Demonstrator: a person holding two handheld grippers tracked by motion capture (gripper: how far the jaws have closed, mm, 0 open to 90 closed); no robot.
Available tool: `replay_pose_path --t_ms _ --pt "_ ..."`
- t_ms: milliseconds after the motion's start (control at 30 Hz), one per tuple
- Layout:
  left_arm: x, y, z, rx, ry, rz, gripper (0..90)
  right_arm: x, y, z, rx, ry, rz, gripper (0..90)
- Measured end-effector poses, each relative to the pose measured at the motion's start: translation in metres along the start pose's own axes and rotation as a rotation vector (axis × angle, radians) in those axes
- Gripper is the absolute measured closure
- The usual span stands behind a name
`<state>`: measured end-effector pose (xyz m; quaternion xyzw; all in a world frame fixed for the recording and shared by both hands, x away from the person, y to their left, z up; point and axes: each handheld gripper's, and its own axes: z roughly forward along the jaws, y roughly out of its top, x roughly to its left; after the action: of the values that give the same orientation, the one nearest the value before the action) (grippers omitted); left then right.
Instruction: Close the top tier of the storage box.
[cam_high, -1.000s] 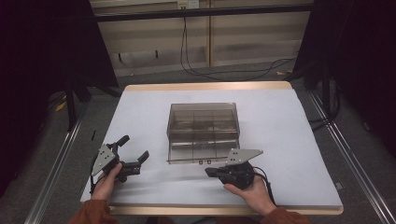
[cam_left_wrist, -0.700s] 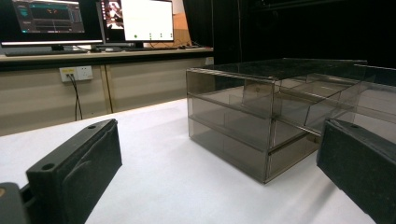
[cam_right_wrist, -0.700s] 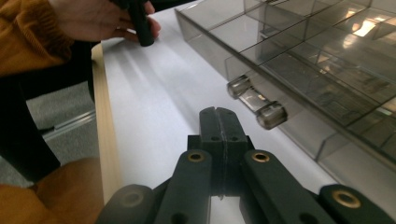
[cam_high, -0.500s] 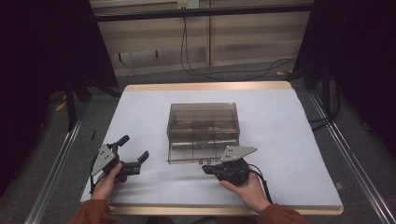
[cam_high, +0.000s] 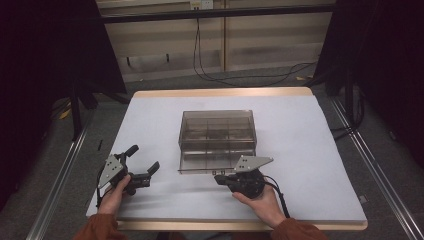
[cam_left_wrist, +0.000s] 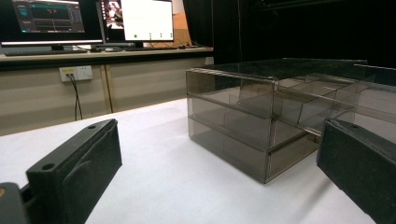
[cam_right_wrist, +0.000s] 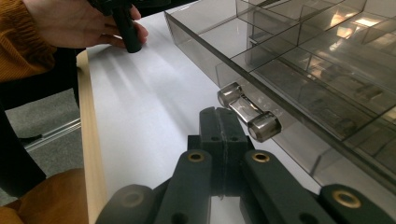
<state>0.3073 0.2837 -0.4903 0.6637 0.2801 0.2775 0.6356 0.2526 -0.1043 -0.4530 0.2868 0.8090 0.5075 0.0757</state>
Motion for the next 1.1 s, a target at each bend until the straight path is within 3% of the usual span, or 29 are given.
replay_pose_path --t_ms 767,1100 --pt "0.0001 0.0001 -0.0001 0.006 0.000 0.003 0.0 0.0006 -0.0004 0.0036 -0.013 -0.002 0.000 90.0" --pt "0.0001 0.0001 -0.0001 0.005 0.000 0.003 0.0 0.0012 -0.0010 0.0063 -0.011 -0.024 -0.003 90.0"
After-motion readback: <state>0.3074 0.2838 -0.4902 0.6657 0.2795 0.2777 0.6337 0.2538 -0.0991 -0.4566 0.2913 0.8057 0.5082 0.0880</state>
